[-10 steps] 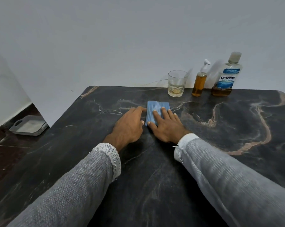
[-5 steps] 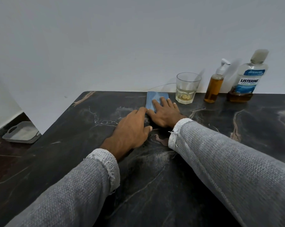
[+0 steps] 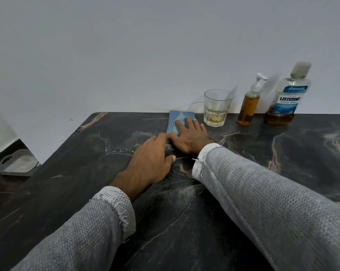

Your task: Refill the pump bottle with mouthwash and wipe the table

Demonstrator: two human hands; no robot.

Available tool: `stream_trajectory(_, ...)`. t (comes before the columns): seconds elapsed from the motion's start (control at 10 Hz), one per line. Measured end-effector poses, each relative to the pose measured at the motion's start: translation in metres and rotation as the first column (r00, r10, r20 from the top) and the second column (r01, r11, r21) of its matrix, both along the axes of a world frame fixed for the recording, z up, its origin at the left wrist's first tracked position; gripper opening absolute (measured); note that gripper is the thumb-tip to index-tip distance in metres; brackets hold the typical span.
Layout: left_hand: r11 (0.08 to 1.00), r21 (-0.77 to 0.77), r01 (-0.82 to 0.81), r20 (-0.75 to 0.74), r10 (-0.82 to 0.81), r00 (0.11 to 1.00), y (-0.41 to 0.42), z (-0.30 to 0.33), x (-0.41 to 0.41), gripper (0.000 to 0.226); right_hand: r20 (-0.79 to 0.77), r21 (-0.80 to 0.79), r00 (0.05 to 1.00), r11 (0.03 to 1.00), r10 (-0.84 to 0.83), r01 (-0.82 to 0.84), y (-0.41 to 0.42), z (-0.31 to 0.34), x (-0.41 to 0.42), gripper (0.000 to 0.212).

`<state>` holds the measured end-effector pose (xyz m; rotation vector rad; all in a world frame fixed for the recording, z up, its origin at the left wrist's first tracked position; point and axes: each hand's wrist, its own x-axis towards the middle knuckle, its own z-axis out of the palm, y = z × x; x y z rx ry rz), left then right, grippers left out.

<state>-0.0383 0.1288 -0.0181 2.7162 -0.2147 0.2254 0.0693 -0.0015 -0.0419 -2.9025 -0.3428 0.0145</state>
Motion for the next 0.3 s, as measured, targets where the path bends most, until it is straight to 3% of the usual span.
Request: stream_trajectory(0.3,0.999,-0.033,0.007,-0.054,-0.009,0.999,-0.001,0.004,-0.022,0.058,-0.084,0.216,0.994,0.975,0.067,-0.048,-0.023,0.008,-0.035,0.07)
